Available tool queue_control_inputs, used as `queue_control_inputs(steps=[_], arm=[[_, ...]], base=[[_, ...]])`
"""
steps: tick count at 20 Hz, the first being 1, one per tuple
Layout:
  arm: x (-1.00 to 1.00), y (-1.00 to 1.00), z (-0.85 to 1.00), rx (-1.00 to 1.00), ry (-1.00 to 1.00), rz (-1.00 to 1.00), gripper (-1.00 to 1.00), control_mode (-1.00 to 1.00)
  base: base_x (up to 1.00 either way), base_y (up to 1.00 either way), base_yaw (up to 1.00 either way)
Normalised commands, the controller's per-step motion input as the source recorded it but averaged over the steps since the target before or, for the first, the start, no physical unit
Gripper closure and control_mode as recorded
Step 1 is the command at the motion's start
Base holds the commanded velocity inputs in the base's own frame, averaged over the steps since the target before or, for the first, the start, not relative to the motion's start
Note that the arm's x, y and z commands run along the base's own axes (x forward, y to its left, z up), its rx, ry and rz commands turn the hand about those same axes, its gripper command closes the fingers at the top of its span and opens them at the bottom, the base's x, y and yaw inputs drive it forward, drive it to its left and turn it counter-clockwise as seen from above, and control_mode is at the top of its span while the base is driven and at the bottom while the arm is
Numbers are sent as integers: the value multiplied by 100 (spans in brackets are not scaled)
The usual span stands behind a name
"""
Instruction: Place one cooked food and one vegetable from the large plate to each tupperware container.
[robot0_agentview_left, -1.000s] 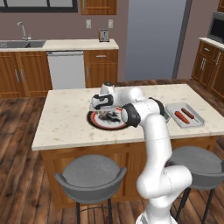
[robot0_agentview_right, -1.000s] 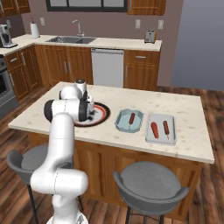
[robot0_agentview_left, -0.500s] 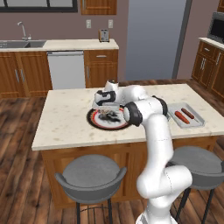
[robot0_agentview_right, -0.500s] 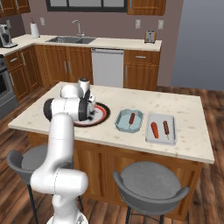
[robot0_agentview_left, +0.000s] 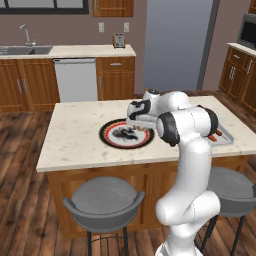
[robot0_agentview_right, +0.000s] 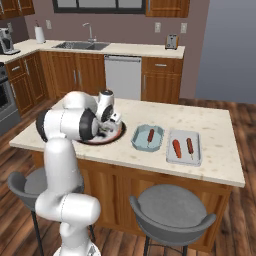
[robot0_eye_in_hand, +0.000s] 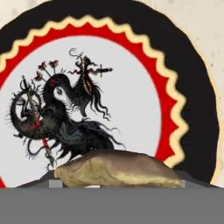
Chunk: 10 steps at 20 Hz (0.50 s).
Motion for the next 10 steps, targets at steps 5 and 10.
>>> queue_control_inputs(steps=[5, 10], arm=[[-36, -16, 100, -11, -17, 4, 100, -100], [-4, -57, 64, -4, 0, -1, 100, -100]], base=[[0, 0, 0], [0, 0, 0]])
